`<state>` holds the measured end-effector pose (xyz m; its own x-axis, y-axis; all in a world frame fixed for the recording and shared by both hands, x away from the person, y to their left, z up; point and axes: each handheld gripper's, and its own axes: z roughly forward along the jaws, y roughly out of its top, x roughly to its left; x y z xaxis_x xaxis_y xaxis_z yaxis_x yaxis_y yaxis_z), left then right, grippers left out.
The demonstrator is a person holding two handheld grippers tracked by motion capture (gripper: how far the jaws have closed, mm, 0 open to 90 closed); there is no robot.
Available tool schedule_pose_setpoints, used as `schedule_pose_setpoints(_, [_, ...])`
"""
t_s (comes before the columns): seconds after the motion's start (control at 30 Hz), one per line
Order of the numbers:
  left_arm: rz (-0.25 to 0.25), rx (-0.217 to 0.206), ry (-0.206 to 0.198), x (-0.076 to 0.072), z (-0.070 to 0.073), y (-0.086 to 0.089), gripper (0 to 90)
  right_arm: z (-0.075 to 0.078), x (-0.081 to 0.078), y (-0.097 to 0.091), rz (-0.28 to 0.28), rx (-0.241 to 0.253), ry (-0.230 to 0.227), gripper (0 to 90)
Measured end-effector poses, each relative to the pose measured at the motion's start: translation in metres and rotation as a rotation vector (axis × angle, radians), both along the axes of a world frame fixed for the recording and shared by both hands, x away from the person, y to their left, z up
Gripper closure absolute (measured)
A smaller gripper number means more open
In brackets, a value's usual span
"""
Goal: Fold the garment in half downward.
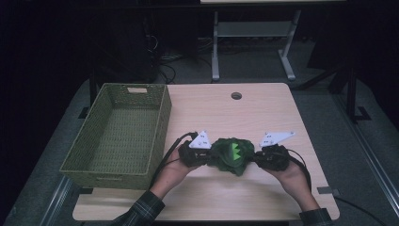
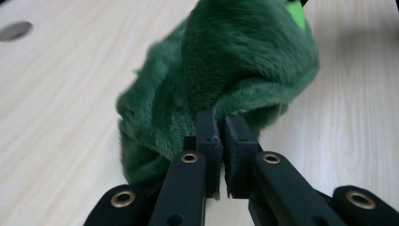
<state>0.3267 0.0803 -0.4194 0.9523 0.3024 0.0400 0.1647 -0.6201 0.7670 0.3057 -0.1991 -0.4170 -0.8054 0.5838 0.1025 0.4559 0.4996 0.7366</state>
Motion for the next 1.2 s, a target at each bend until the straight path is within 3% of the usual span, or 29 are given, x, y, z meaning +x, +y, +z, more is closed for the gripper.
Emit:
schedule_pose_setpoints(0.27, [-0.03,0.047,0.034,-0.005,-0.022,-0.005,85.9,-0.017,-0.01,0.004,0.035,-0.041,0.033,87.4])
schedule_pose_setpoints(0.4, [-0.049,0.087,0.05,-0.003,-0.032,-0.006,86.1,-0.029,-0.008,0.004,0.053,-0.066,0.087,87.4])
schedule_pose_setpoints(0.47, [-0.043,0.085,0.063,-0.003,-0.036,-0.007,86.2,-0.034,-0.008,0.005,0.056,-0.087,0.11,87.3])
schedule_pose_setpoints(0.7, [-0.061,0.135,0.052,-0.004,-0.045,-0.013,86.3,-0.043,-0.005,0.009,0.068,-0.12,0.132,87.3])
schedule_pose_setpoints(0.73, [-0.054,0.128,0.052,-0.004,-0.046,-0.014,86.2,-0.045,-0.005,0.01,0.072,-0.122,0.127,87.2])
schedule_pose_setpoints(0.8, [-0.05,0.121,0.056,-0.004,-0.045,-0.013,84.8,-0.044,-0.006,0.01,0.07,-0.118,0.125,85.7])
schedule_pose_setpoints(0.97, [-0.017,0.083,0.062,-0.009,-0.038,-0.01,67.5,-0.037,-0.012,0.005,0.052,-0.078,0.102,71.0])
schedule_pose_setpoints(1.2, [-0.01,0.086,0.053,-0.016,-0.026,0.001,55.7,-0.023,-0.021,-0.008,0.031,-0.021,0.061,64.9])
